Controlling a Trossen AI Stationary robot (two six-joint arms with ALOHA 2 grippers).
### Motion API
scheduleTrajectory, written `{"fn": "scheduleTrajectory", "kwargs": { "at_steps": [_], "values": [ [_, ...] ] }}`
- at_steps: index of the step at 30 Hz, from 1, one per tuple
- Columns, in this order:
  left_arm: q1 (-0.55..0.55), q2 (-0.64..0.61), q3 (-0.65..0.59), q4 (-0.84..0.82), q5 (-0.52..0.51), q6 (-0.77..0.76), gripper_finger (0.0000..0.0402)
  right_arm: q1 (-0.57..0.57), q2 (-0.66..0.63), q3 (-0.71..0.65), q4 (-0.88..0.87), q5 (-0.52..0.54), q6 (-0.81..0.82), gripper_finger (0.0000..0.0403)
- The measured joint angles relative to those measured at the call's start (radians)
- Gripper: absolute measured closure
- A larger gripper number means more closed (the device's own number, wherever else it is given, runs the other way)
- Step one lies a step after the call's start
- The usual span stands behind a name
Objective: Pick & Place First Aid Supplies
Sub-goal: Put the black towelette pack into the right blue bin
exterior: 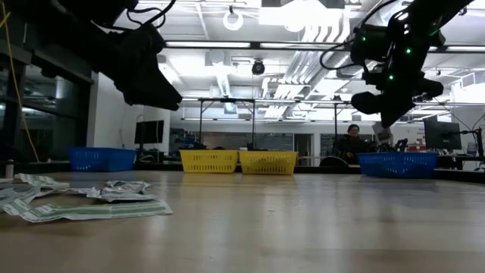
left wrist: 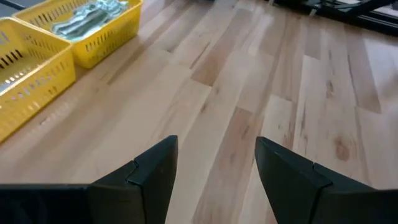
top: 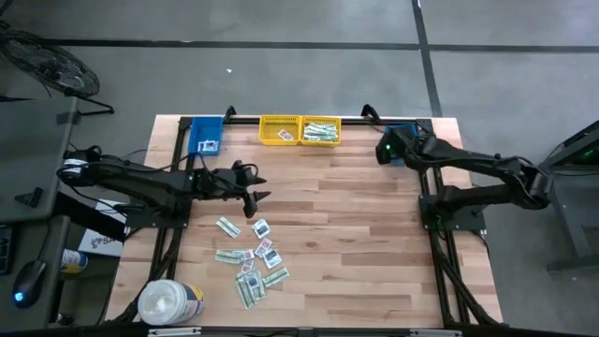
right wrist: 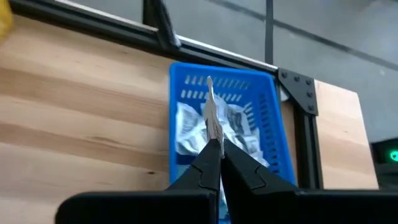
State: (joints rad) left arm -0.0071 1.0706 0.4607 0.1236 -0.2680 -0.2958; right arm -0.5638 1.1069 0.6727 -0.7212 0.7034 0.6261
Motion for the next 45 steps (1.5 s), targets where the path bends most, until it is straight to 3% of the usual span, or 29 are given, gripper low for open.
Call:
{"fn": "scheduleTrajectory", "kwargs": {
  "at_steps": [8, 15, 25, 33, 41, 45],
  "values": [
    [0.000, 0.000, -0.014, 0.018, 0.016, -0.002, 0.0186, -0.142, 0.019, 0.000, -0.008, -0.111, -0.072, 0.0403],
    [0.000, 0.000, -0.014, 0.017, 0.026, -0.002, 0.0186, -0.165, 0.097, -0.001, 0.000, -0.136, -0.093, 0.0391],
    [0.000, 0.000, -0.014, 0.011, 0.042, -0.027, 0.0186, -0.165, 0.116, -0.001, 0.015, -0.100, -0.099, 0.0282],
    [0.000, 0.000, -0.014, 0.002, 0.042, -0.049, 0.0186, -0.165, 0.035, -0.001, 0.016, -0.049, -0.135, 0.0221],
    [0.000, 0.000, -0.014, 0.000, 0.041, -0.058, 0.0186, -0.165, -0.069, -0.001, 0.007, 0.066, -0.138, 0.0228],
    [0.000, 0.000, -0.014, 0.000, 0.041, -0.069, 0.0186, -0.165, -0.093, -0.001, 0.008, 0.033, -0.157, 0.0238]
  ]
}}
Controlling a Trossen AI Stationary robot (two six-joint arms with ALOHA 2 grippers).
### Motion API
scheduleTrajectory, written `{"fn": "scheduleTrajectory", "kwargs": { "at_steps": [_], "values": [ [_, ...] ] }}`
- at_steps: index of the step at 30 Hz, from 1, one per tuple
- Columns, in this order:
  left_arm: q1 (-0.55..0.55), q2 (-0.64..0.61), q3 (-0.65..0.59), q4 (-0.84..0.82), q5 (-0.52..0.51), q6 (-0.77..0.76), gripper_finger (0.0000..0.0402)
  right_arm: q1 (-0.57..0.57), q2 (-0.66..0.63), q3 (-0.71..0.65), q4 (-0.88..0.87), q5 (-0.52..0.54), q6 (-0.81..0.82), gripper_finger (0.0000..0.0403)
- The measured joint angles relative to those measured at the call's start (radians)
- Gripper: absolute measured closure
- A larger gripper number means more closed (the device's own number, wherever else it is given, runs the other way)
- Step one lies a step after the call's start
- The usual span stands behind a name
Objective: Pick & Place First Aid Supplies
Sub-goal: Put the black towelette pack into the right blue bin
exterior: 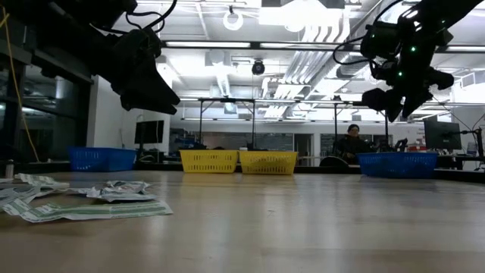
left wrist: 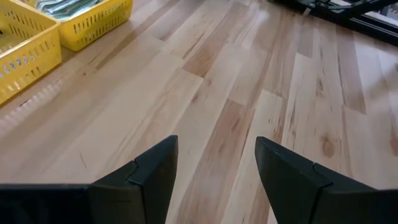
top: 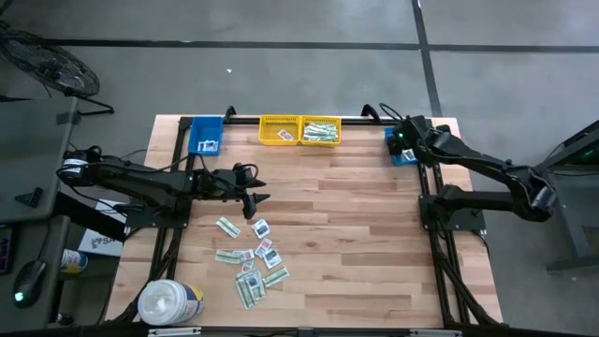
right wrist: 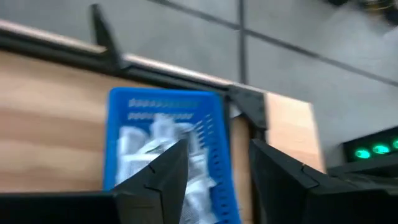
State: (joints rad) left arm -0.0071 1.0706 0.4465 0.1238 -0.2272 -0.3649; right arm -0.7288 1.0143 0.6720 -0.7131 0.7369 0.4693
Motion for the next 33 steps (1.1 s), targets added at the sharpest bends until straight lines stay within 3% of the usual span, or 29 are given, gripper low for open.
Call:
{"fn": "scheduleTrajectory", "kwargs": {
  "at_steps": [7, 13, 17, 22, 33],
  "values": [
    [0.000, 0.000, 0.000, -0.038, 0.001, -0.060, 0.0186, 0.026, -0.015, 0.000, 0.062, -0.287, -0.075, 0.0249],
    [0.000, 0.000, 0.000, -0.195, 0.068, -0.247, 0.0188, 0.088, -0.015, 0.000, 0.169, -0.612, -0.166, 0.0249],
    [0.000, 0.001, 0.000, -0.295, 0.106, -0.320, 0.0203, 0.179, -0.013, 0.000, 0.270, -0.742, -0.219, 0.0253],
    [0.000, 0.001, 0.000, -0.306, 0.189, -0.221, 0.0226, 0.323, -0.004, 0.000, 0.395, -0.799, -0.318, 0.0252],
    [-0.002, 0.066, 0.000, -0.309, 0.415, 0.219, 0.0236, 0.548, 0.011, 0.001, 0.480, -0.776, -0.367, 0.0258]
  ]
}}
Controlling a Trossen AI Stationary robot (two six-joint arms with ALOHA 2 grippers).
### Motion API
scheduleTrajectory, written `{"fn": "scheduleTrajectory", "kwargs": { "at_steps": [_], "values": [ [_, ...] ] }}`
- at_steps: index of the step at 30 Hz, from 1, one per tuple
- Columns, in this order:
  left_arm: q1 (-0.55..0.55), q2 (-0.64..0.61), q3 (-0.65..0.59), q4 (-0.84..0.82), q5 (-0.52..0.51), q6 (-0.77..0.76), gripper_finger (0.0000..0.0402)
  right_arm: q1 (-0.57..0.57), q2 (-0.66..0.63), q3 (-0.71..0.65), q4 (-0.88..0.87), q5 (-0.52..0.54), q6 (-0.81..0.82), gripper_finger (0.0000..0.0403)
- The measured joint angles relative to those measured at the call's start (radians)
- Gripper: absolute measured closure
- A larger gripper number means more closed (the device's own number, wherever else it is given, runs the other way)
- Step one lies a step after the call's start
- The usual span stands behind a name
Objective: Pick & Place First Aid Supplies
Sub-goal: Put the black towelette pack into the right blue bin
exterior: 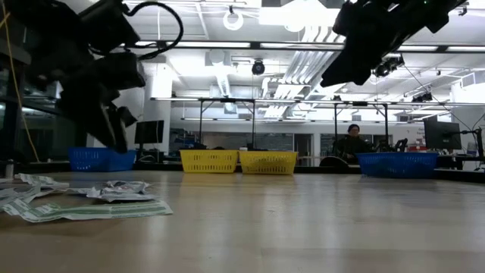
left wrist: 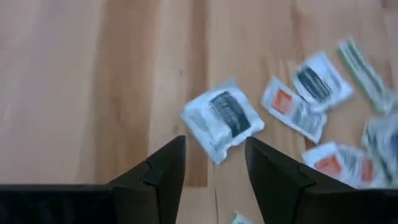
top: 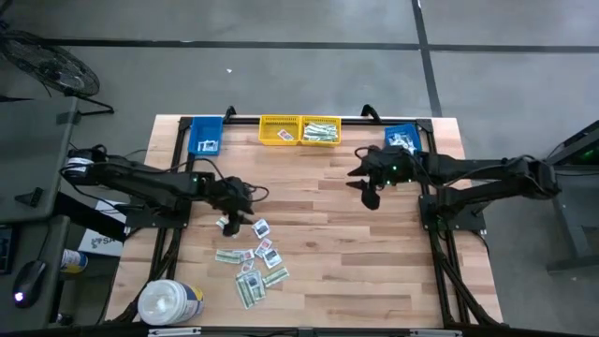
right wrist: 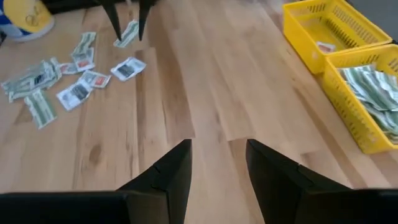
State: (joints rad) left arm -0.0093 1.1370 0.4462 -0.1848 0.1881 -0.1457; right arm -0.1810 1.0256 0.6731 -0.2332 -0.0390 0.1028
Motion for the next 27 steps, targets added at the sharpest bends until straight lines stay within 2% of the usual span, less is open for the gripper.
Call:
{"fn": "scheduleTrajectory", "kwargs": {
  "at_steps": [4, 8, 15, 27],
  "values": [
    [-0.054, 0.066, 0.000, 0.010, 0.010, 0.229, 0.0236, 0.043, 0.014, 0.000, 0.006, 0.026, -0.010, 0.0256],
    [-0.109, 0.107, 0.000, 0.020, -0.082, 0.385, 0.0236, 0.067, 0.023, 0.000, 0.006, 0.032, -0.015, 0.0258],
    [-0.169, 0.113, 0.001, 0.100, -0.203, 0.520, 0.0236, 0.088, 0.023, 0.000, 0.006, 0.032, -0.015, 0.0256],
    [-0.181, 0.190, 0.017, 0.143, -0.186, 0.668, 0.0236, 0.088, 0.023, 0.000, 0.007, 0.032, -0.014, 0.0260]
  ]
}}
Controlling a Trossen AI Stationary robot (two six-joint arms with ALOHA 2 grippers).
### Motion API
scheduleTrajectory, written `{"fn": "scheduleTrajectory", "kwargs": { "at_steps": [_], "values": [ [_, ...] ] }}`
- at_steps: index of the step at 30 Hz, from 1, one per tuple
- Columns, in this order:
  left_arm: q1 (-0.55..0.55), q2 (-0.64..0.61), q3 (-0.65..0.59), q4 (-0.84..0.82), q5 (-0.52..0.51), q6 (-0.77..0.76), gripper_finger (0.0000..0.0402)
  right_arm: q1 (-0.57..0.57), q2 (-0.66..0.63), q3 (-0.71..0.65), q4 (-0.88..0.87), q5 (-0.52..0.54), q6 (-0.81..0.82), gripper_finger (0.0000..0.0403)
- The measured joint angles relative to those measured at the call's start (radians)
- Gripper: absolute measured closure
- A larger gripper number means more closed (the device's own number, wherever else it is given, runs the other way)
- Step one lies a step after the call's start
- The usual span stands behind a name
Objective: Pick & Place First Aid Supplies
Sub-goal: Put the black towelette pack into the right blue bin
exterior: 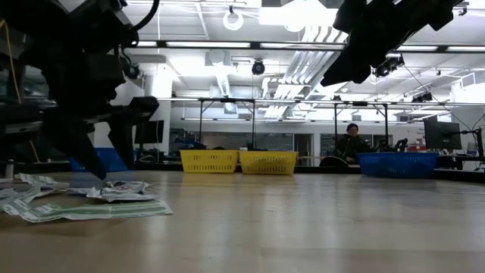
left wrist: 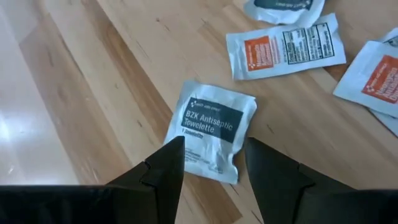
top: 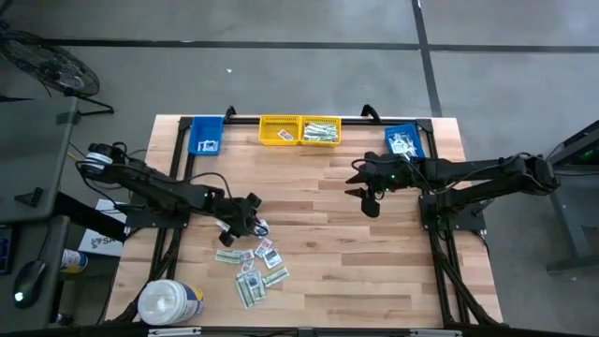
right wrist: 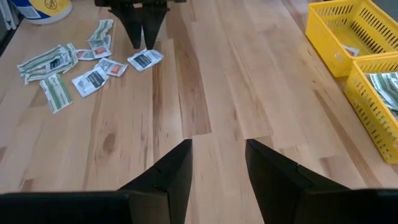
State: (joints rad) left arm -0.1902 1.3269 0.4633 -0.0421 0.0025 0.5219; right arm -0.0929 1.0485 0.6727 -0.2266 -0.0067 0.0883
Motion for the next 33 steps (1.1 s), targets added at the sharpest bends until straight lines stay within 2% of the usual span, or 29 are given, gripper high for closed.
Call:
{"fn": "scheduleTrajectory", "kwargs": {
  "at_steps": [10, 16, 30, 33],
  "values": [
    [0.000, 0.116, 0.034, -0.006, 0.013, 0.030, 0.0236, 0.000, 0.000, 0.000, 0.000, 0.000, 0.007, 0.0261],
    [0.001, 0.125, 0.034, -0.008, 0.014, -0.053, 0.0242, 0.000, 0.000, 0.000, 0.000, 0.000, 0.008, 0.0260],
    [0.001, 0.129, 0.033, -0.070, 0.047, -0.285, 0.0388, 0.000, 0.000, 0.000, 0.004, 0.000, 0.027, 0.0261],
    [0.001, 0.125, 0.031, -0.063, 0.045, -0.315, 0.0395, 0.000, 0.000, 0.000, 0.004, 0.000, 0.035, 0.0261]
  ]
}}
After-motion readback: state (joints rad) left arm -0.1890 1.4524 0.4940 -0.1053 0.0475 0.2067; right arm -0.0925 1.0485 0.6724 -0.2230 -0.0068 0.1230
